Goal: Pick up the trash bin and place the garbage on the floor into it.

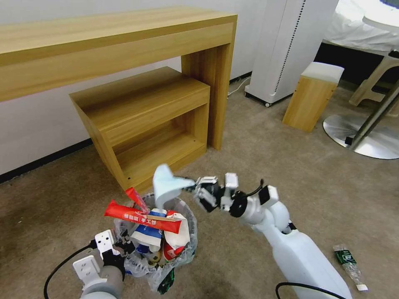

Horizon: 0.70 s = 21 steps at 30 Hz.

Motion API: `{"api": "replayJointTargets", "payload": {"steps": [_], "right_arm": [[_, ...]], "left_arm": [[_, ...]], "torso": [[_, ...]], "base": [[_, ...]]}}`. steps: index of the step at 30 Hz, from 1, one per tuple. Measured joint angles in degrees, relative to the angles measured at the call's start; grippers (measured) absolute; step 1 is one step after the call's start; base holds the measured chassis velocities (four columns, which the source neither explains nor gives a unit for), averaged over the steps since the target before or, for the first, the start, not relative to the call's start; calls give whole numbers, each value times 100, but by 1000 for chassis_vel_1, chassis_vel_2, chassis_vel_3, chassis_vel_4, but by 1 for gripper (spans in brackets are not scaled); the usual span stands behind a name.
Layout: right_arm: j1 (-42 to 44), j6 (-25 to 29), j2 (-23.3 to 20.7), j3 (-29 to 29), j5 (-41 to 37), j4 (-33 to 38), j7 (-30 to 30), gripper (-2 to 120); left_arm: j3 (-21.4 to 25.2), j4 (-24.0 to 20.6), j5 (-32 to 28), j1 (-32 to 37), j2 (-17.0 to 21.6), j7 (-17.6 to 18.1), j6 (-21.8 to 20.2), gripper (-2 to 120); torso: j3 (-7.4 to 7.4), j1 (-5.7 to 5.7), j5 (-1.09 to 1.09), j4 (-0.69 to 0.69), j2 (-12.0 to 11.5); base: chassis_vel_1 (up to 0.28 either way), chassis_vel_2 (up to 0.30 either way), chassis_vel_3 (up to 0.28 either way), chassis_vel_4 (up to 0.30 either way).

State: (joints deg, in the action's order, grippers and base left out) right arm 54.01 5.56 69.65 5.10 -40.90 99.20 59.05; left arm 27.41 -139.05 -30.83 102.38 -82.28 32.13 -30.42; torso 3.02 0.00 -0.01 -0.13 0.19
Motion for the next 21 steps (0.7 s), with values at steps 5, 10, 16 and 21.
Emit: {"api": "replayJointTargets", "payload": {"steps": [5,10,16,21], "right_arm": [[-35,-187,200,-132,81,-159,-51,0],[-36,-476,250,-261,393,-219,-283,0],[3,-669,152,-233,655,-272,-474,0],[40,-820,116,-192,802,-289,-712,0]], "left_arm": [[-36,-15,27,-6,-22,-9,1,0],[-57,-10,53,-11,-31,-12,2,0],[-34,-29,52,8,-12,-14,5,0],[-28,-50,49,26,-2,-15,7,0]], "torso": [[0,0,0,0,0],[0,0,0,0,0],[0,0,0,0,0],[0,0,0,0,0]], "base": [[0,0,0,0],[0,0,0,0],[0,0,0,0],[0,0,0,0]]}}
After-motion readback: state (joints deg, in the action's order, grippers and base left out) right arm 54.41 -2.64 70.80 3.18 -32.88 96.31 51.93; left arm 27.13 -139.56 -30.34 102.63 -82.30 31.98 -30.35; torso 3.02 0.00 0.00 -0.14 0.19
